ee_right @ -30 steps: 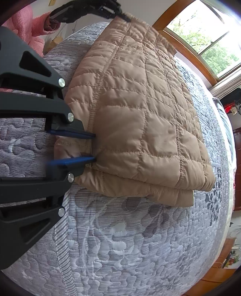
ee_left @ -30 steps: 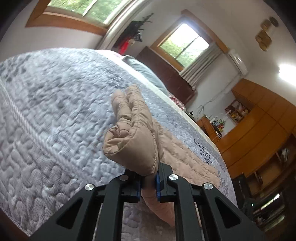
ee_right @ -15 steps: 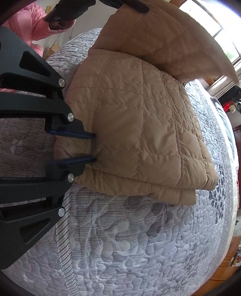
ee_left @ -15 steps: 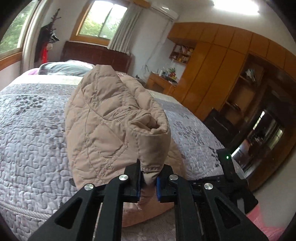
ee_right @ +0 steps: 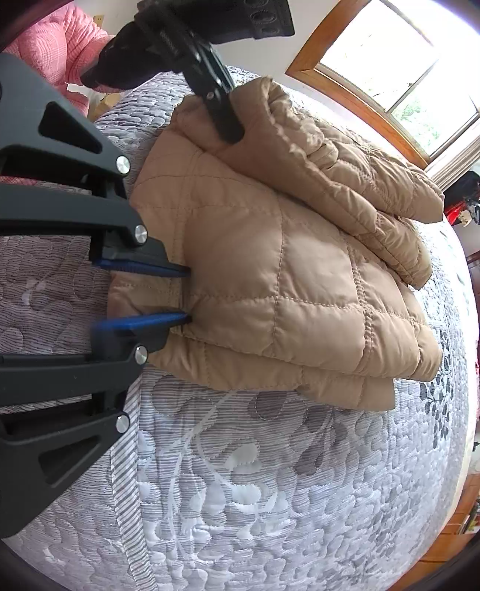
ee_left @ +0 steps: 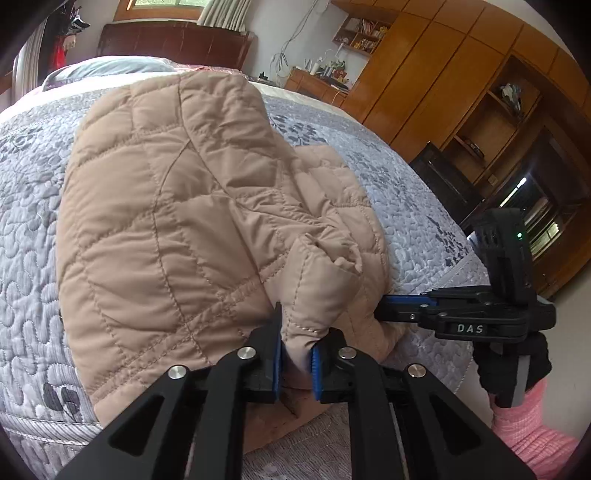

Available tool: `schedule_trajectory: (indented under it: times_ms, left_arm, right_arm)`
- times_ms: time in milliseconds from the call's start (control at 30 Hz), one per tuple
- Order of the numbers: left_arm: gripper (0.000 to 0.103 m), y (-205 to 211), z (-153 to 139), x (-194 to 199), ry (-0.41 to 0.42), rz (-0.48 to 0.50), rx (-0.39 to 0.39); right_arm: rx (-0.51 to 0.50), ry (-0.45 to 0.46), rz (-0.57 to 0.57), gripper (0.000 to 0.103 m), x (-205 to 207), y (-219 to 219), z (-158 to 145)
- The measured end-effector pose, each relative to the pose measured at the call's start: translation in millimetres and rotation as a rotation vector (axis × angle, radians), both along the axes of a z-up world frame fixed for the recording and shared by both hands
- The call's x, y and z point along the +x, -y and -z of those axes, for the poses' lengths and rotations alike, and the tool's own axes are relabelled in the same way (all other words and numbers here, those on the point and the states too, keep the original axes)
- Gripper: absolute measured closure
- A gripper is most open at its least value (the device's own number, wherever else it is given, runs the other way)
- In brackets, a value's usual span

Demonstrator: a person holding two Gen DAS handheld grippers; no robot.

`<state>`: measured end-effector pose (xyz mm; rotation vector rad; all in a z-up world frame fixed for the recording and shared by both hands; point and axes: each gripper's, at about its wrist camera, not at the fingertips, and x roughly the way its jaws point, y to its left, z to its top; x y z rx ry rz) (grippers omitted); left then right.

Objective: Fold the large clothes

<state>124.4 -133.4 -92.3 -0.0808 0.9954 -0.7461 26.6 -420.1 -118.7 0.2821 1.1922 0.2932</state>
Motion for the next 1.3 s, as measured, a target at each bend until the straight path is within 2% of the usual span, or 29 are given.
schedule_trajectory:
  times_ms: [433, 633, 733, 900, 1033, 1133, 1200, 1300]
  left_arm:
    - [0.090, -7.3, 16.9, -5.8, 0.010, -0.003, -0.004]
    - [0.089, -6.1, 15.4, -2.2, 0.005, -0.006, -0.022]
    - [0.085, -11.4, 5.8, -7.8, 0.009, -0.007, -0.040]
    - [0.065, -44.7, -30.0, -30.7, 0.048, 0.008, -0.117]
    - [0.065, -85.8, -55.4, -27.9, 0.068, -0.061, -0.178]
    - [0.065, -102.9, -57.5, -2.3, 0.063, -0.178, -0.113]
    - [0.065, -106.1, -52.6, 16.5, 0.049, -0.230, -0.068]
    - [0.066, -109.9, -40.1, 42.8, 0.004, -0.280, -0.031]
  right_arm:
    - [-0.014, 0.000, -0.004, 0.085, 0.8, -0.5, 1.0]
    - [-0.020, -0.006, -0.001, 0.082, 1.4, -2.3, 1.5]
    - [-0.039, -0.010, -0.004, 0.080, 2.8, -5.1, -0.4]
    - [-0.045, -0.006, -0.019, 0.068, 4.0, -8.8, -13.4]
    - [-0.046, 0.063, -0.014, 0.054, 6.2, -7.9, -47.1]
    - [-0.019, 0.120, -0.034, 0.035, 17.6, -16.4, -79.2]
    - [0.004, 0.127, -0.066, 0.018, 29.1, -27.4, -92.7]
    - [0.035, 0.073, -0.090, 0.015, 60.5, -41.3, -96.1]
